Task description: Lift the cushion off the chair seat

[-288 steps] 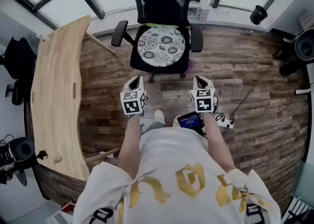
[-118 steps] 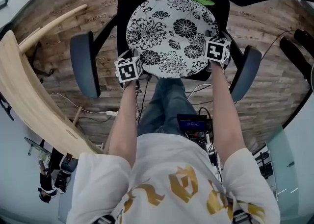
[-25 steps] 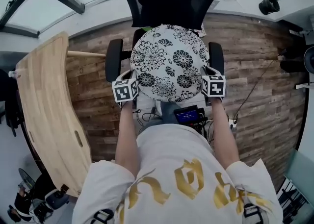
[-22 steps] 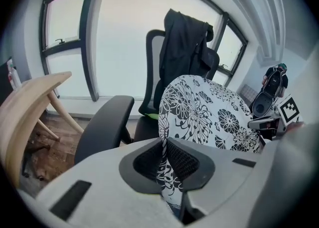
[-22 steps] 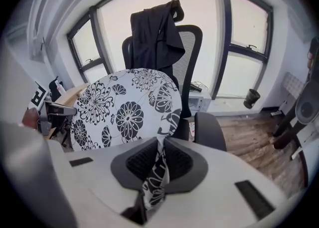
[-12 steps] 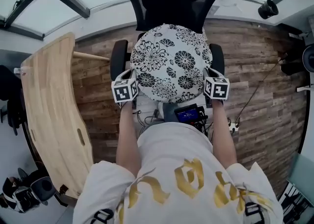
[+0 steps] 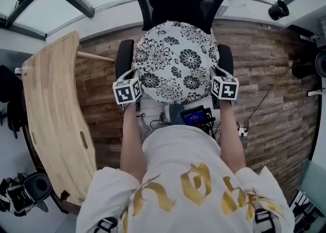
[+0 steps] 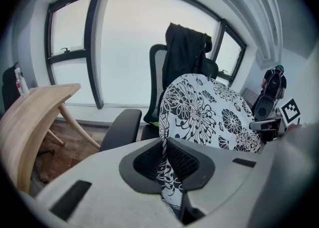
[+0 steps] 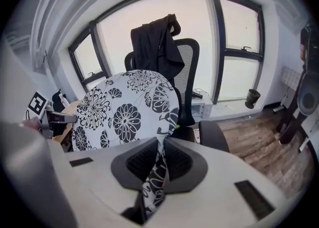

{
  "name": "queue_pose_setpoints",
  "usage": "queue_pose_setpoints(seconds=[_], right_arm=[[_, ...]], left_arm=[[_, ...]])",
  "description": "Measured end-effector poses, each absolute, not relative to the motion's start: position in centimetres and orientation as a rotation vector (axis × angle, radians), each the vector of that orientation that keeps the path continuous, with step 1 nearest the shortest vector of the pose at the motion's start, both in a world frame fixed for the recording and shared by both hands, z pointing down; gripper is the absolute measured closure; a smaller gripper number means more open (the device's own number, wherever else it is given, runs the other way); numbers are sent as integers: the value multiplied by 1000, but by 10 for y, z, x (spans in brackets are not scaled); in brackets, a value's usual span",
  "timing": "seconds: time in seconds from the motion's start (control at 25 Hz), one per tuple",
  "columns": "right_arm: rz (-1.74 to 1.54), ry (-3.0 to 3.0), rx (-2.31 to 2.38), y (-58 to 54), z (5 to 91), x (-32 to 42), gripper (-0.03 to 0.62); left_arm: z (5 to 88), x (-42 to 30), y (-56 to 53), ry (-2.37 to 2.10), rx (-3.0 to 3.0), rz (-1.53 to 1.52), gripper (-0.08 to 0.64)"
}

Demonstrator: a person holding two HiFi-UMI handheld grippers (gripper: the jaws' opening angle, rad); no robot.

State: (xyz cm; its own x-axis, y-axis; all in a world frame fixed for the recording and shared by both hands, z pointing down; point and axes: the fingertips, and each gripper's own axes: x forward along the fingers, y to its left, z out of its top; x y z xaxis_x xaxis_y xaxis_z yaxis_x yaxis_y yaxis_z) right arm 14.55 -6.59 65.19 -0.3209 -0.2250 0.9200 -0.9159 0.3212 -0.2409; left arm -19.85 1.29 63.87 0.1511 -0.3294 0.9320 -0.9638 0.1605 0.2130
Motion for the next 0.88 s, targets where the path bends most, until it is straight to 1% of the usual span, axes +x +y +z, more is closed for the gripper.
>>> queue_pose_setpoints(seconds=[0.88], right_arm=[[1025, -1749, 1027, -68, 650, 143, 563]], left_arm=[[641, -199, 14, -1368, 1355, 701, 526]])
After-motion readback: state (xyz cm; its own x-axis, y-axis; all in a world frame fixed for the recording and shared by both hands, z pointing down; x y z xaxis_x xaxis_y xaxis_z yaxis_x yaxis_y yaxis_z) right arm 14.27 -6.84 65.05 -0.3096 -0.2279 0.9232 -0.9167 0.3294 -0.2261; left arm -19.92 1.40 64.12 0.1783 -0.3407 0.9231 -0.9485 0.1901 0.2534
